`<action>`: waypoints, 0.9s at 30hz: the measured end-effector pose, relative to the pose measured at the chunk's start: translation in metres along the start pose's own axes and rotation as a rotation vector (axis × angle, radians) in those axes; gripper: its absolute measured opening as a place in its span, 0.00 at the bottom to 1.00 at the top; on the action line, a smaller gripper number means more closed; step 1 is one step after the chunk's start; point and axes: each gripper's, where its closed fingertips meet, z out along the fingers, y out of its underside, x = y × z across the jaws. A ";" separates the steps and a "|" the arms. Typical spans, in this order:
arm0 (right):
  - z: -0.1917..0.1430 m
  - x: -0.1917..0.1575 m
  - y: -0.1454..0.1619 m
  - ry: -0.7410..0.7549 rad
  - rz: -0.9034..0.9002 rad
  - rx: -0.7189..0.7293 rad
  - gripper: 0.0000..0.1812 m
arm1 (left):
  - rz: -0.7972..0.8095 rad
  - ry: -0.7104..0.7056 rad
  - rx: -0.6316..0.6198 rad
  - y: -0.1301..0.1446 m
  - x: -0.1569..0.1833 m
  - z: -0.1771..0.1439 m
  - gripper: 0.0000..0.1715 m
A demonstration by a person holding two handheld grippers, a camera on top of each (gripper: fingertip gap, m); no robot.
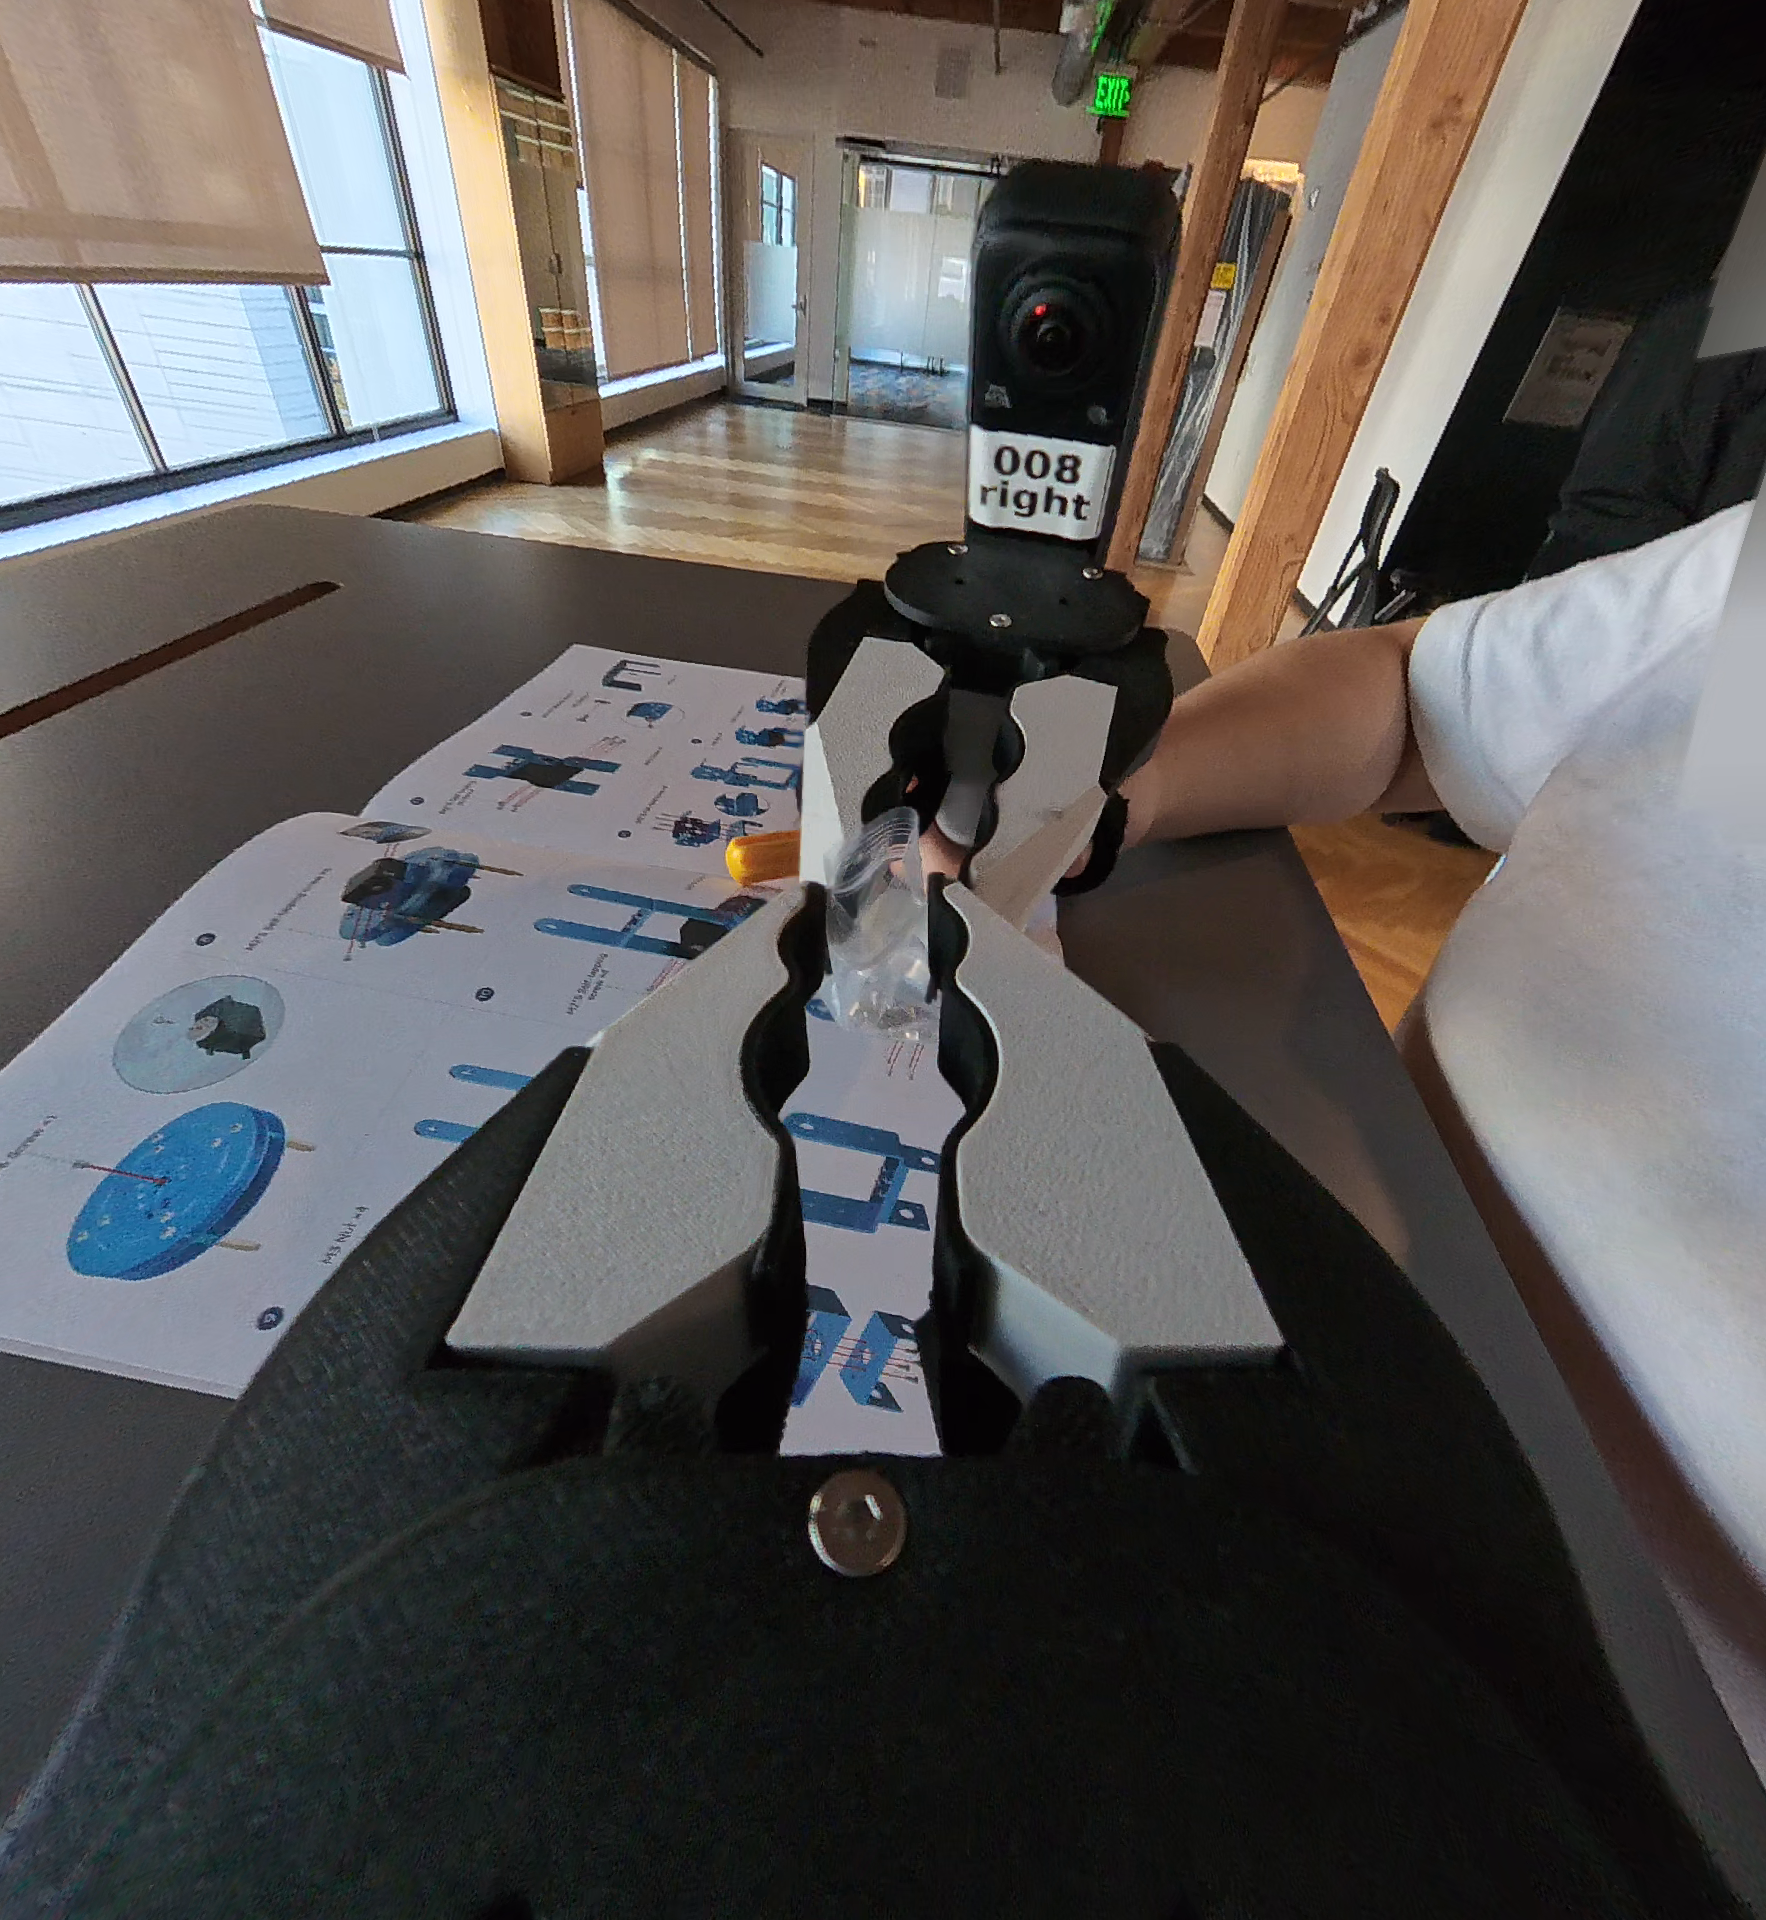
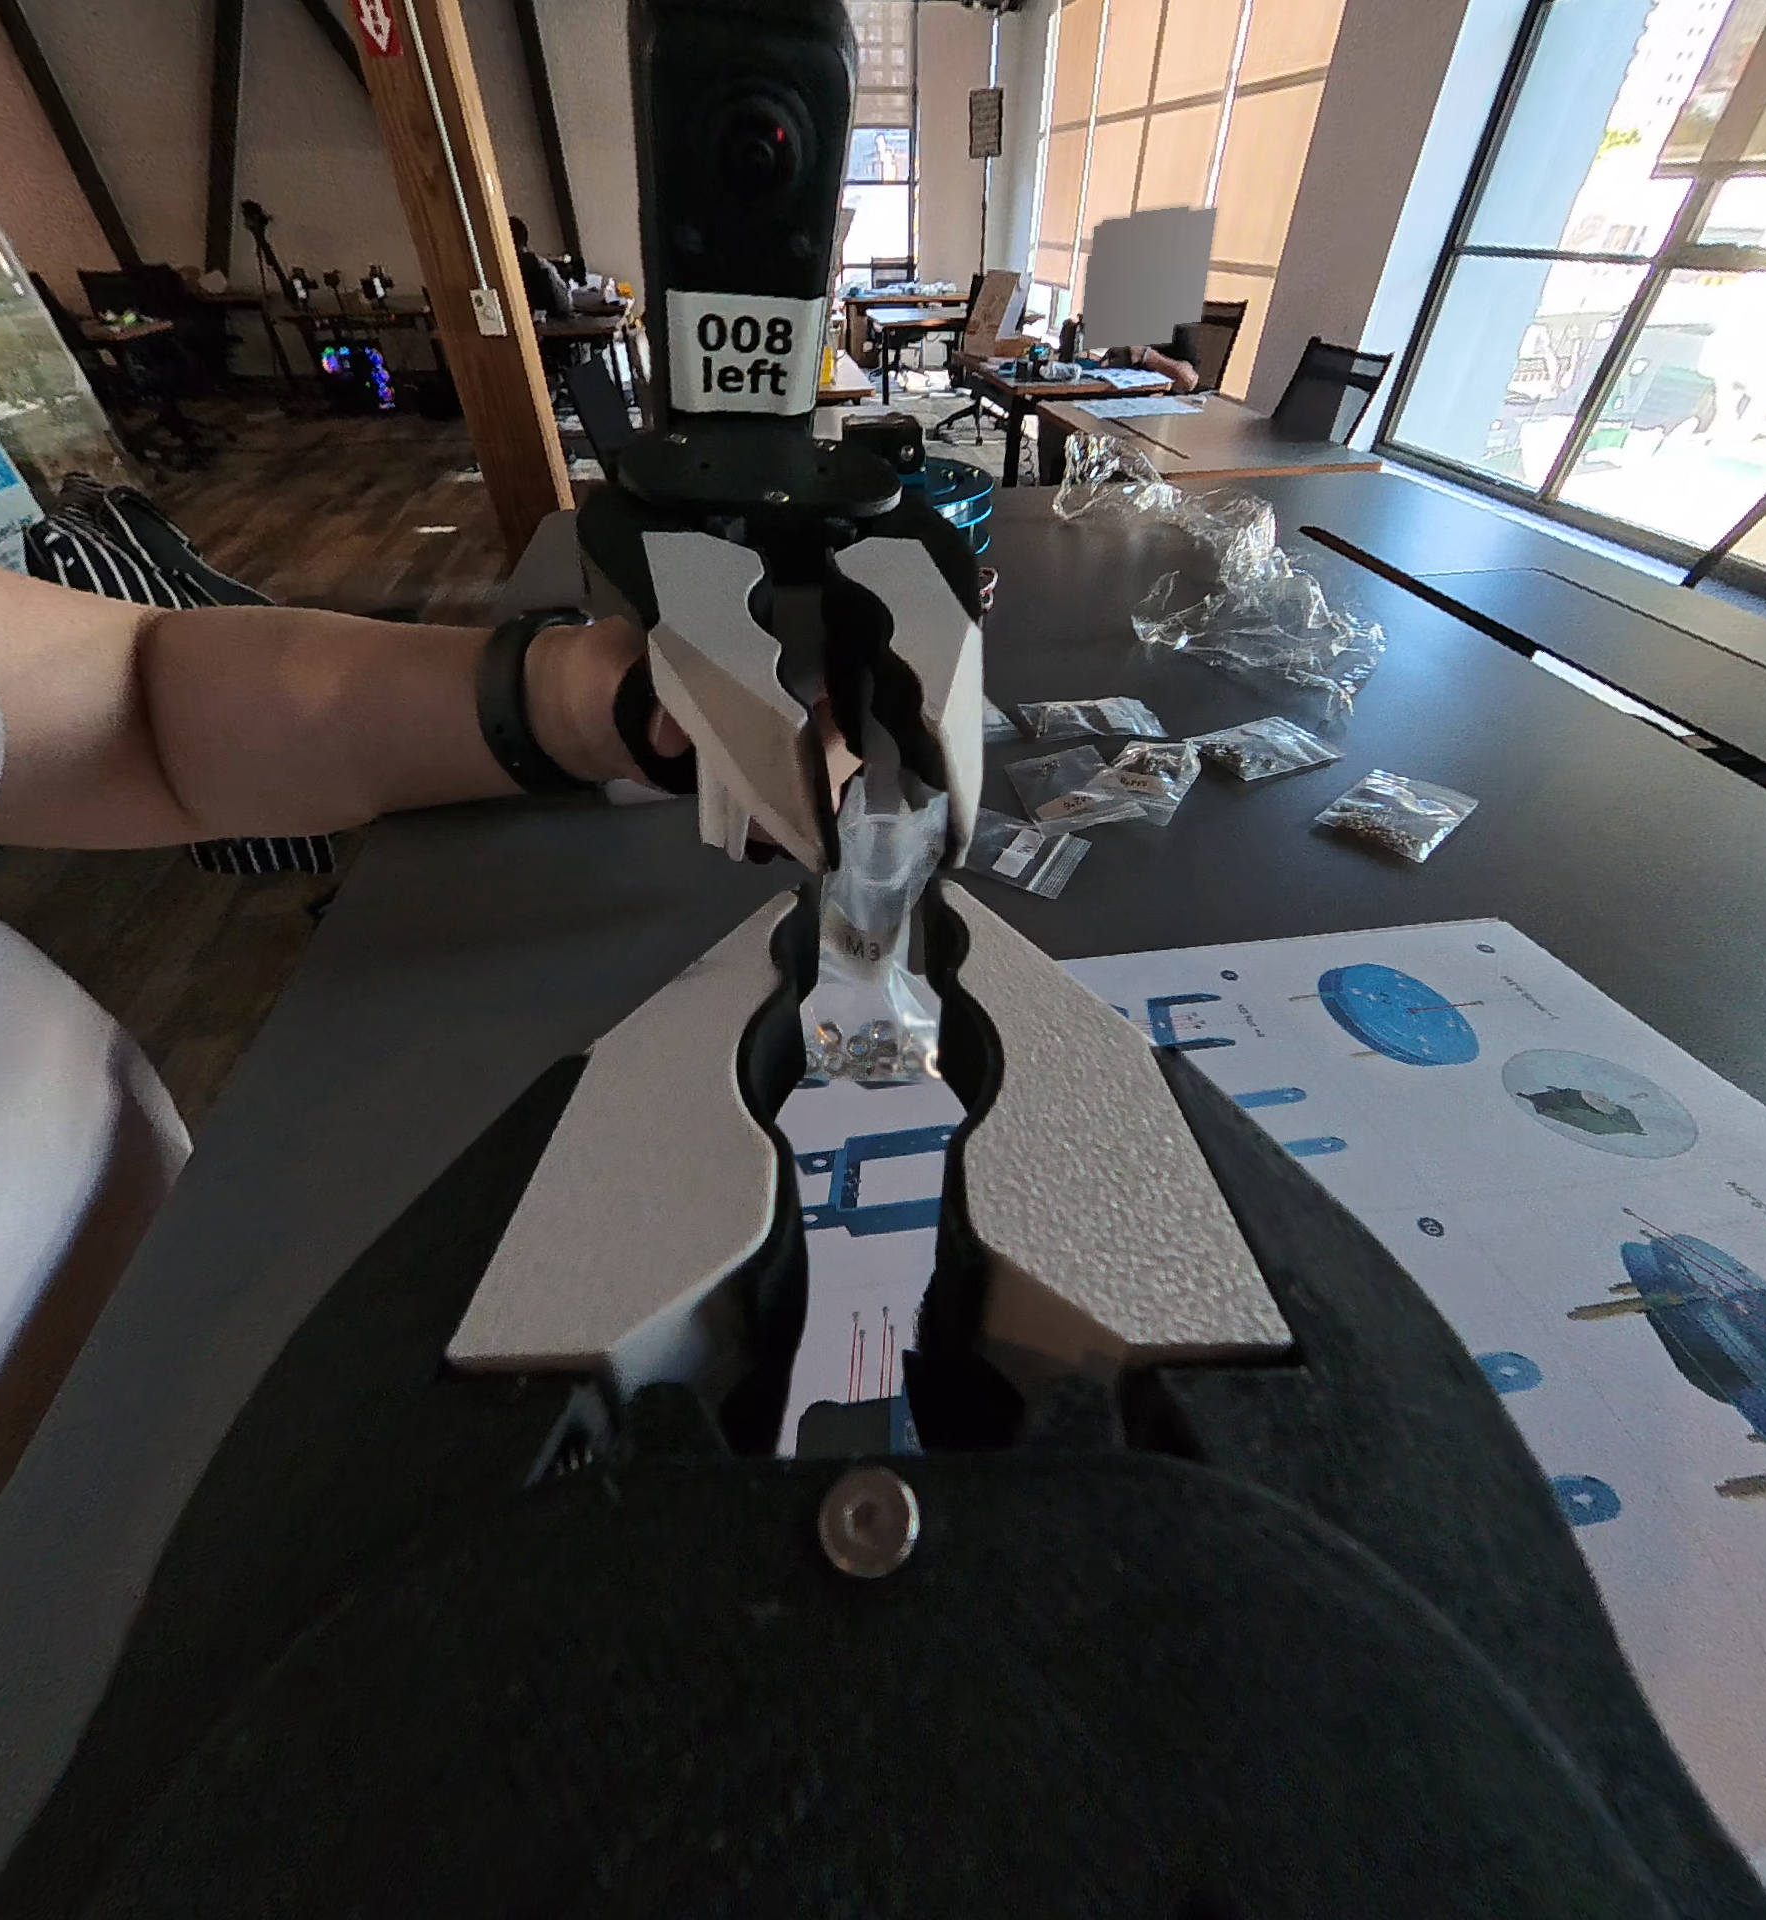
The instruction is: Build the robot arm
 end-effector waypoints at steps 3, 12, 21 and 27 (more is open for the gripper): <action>-0.001 0.001 -0.004 -0.005 0.020 0.031 0.08 | -0.023 0.008 0.031 -0.005 0.000 -0.002 0.10; -0.013 0.026 0.013 0.075 0.007 -0.132 0.07 | -0.113 -0.055 0.087 -0.024 -0.016 -0.020 0.27; -0.037 0.064 0.063 0.227 -0.101 -0.536 0.07 | -0.101 -0.274 0.160 -0.045 -0.050 -0.059 0.27; -0.044 0.065 0.073 0.209 -0.097 -0.596 0.07 | -0.170 -0.309 0.159 -0.039 -0.062 -0.062 0.27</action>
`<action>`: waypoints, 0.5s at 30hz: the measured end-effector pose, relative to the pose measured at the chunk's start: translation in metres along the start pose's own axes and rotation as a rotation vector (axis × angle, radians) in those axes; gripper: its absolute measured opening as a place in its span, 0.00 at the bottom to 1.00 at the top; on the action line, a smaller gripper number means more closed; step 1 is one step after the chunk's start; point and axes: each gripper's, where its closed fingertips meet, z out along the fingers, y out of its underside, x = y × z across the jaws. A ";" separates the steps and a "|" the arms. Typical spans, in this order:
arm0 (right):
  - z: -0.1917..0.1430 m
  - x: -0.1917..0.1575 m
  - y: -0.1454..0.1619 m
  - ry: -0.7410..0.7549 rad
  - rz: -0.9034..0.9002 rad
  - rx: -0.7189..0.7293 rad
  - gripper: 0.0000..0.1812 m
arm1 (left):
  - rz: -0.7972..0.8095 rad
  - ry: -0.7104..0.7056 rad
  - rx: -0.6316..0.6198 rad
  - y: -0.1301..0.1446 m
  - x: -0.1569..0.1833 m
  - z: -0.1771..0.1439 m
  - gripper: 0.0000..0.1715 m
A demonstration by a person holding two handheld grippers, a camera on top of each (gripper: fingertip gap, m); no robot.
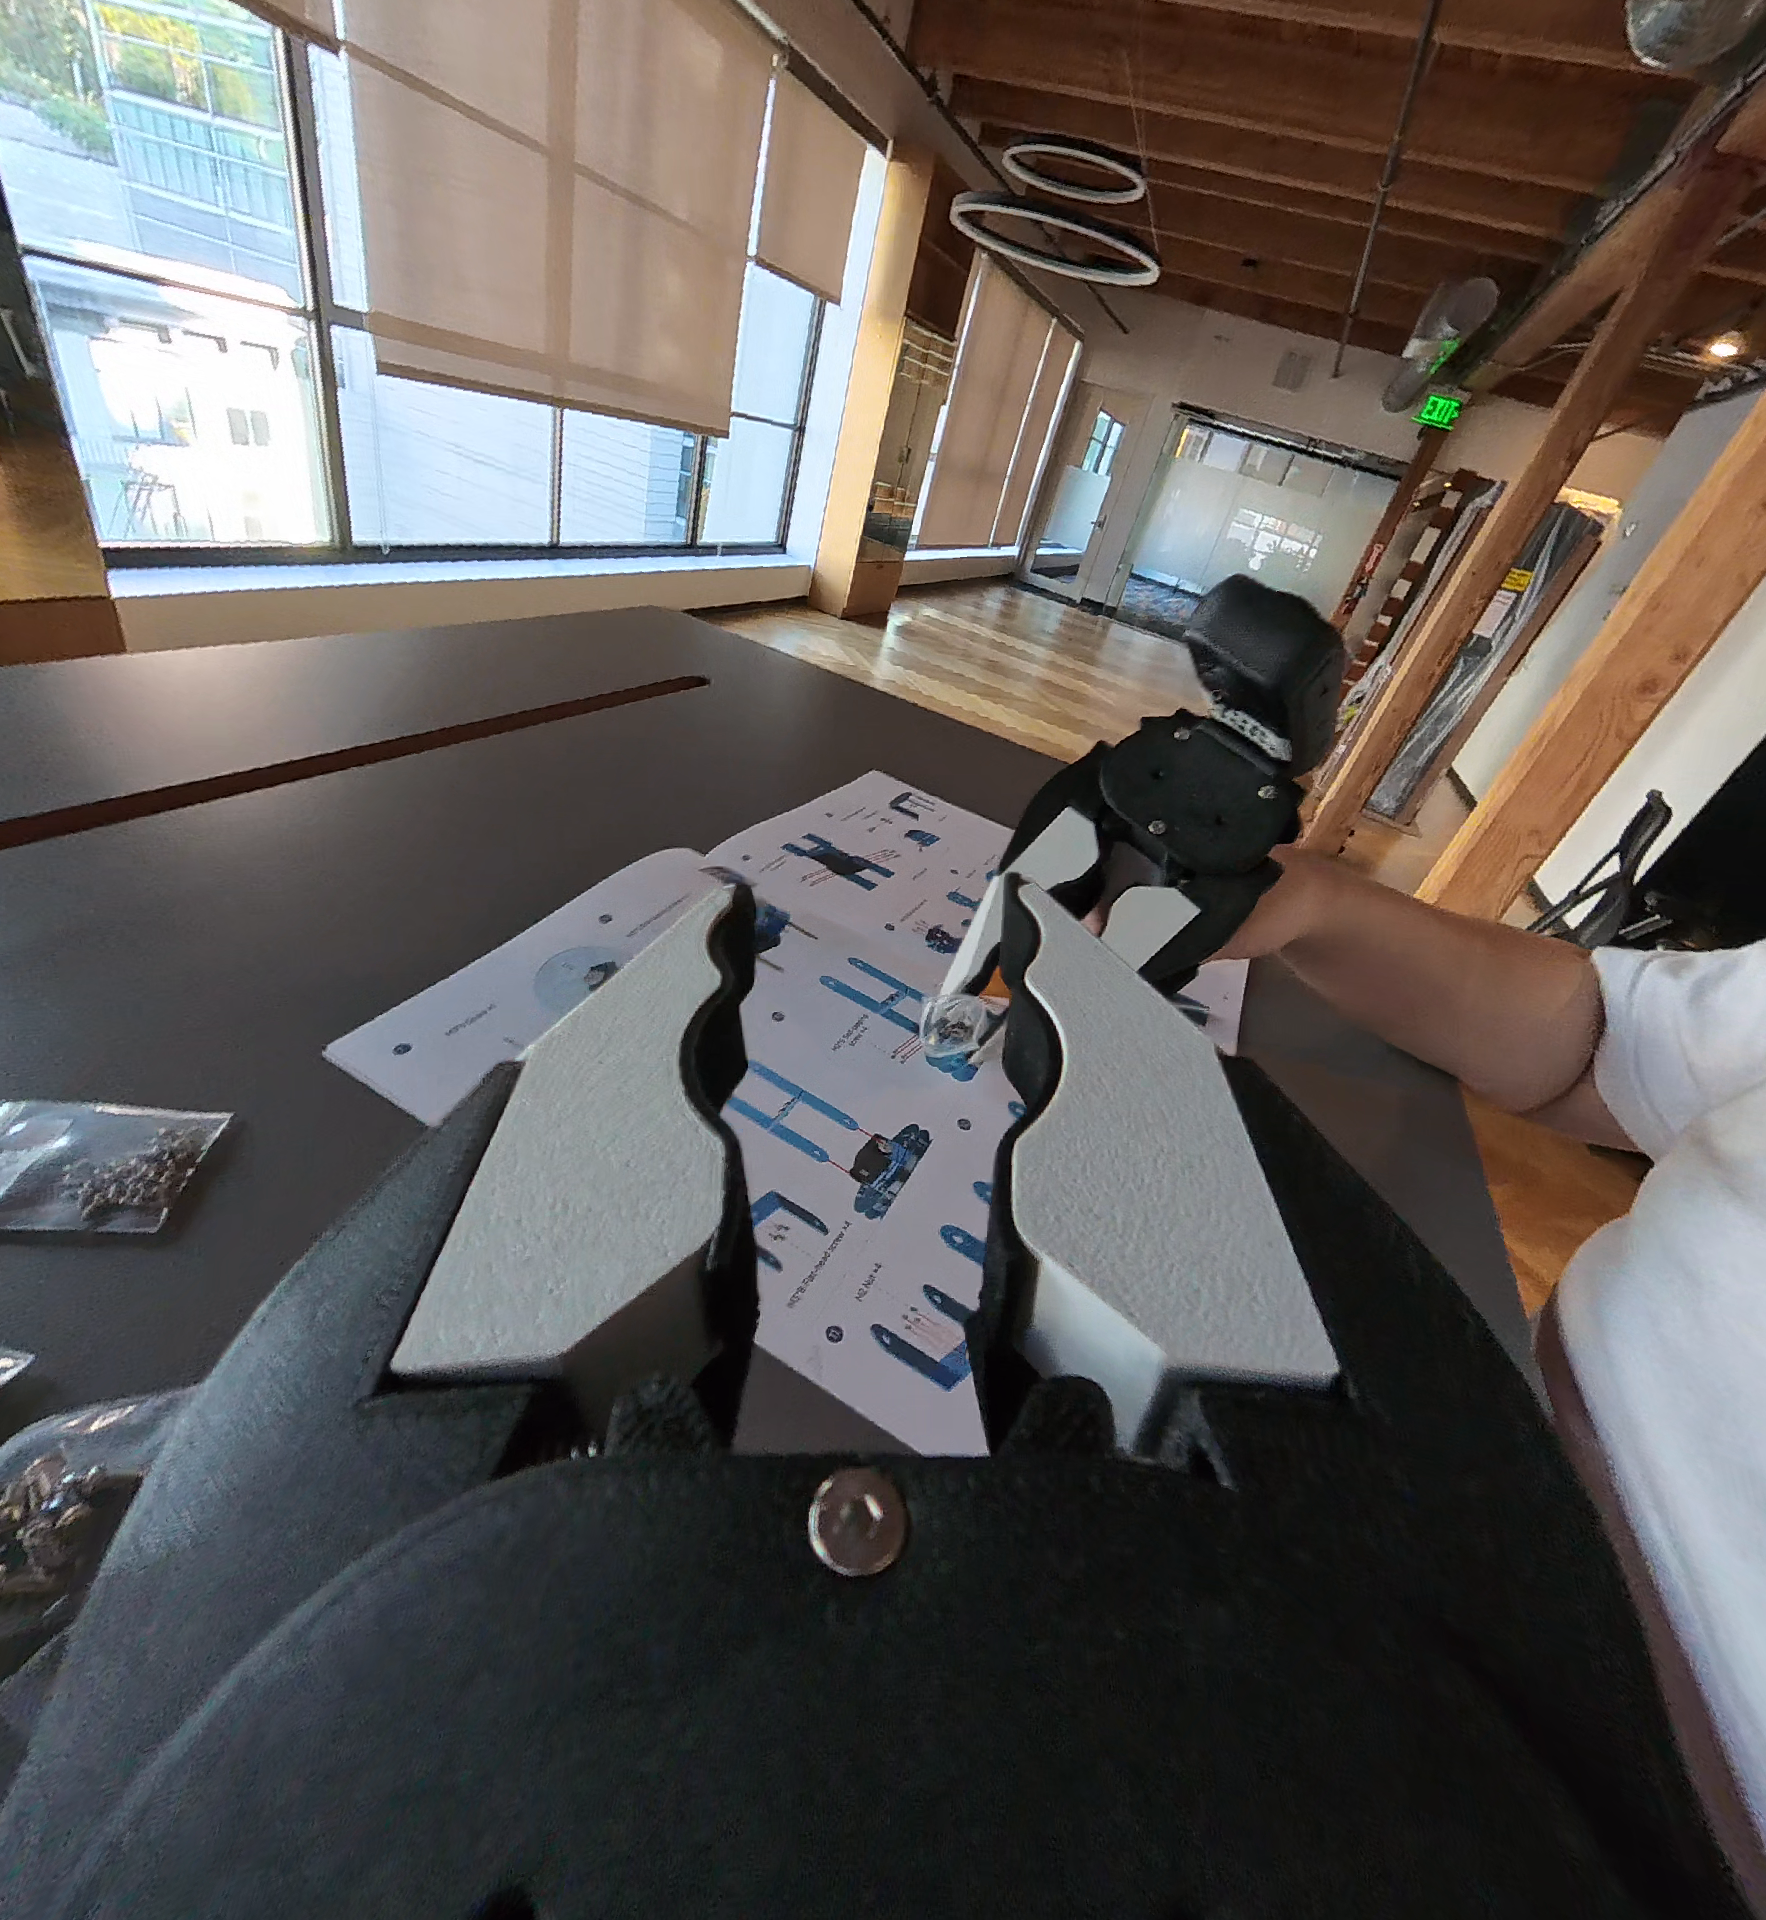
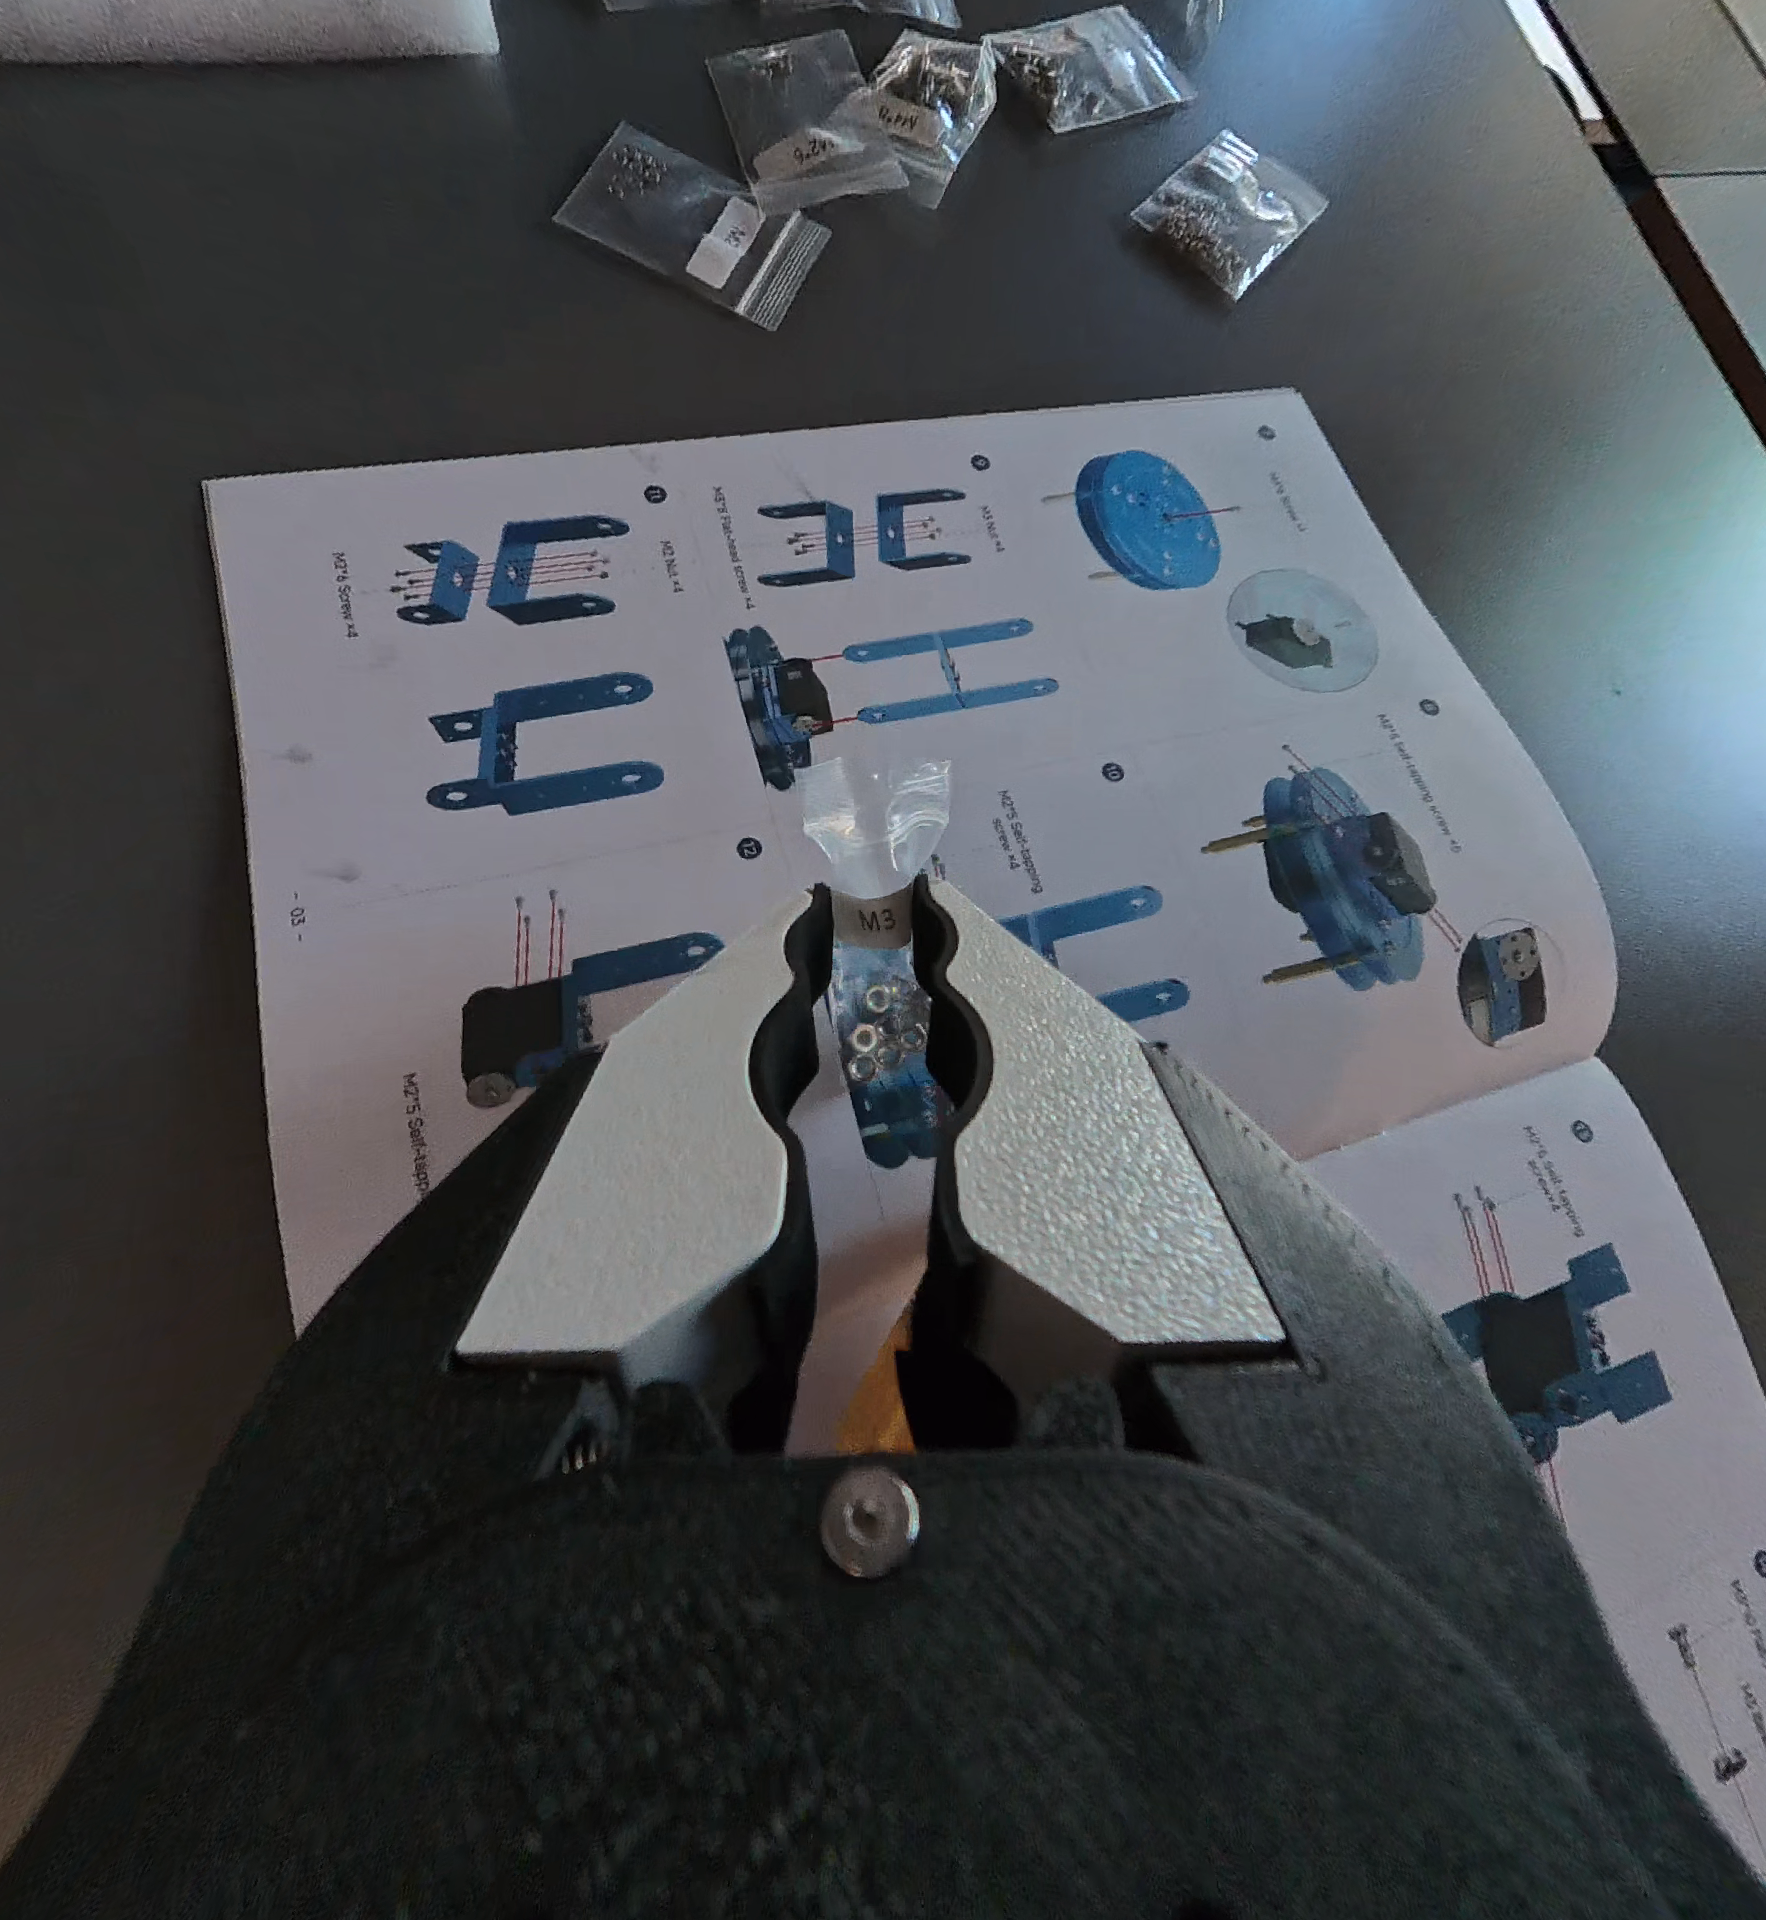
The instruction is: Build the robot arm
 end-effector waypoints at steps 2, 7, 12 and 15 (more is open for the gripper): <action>-0.002 0.002 0.002 0.003 0.003 0.000 0.07 | -0.007 -0.008 -0.005 0.001 -0.003 0.000 0.27; -0.008 0.008 0.007 0.000 0.008 0.002 0.07 | -0.033 -0.002 0.006 0.000 -0.003 -0.001 0.26; -0.025 0.025 0.012 0.035 0.043 0.033 0.07 | -0.040 0.007 -0.007 0.002 -0.001 0.001 0.26; -0.030 0.026 0.009 0.017 0.072 0.071 0.07 | -0.031 -0.003 -0.003 0.000 -0.002 0.000 0.26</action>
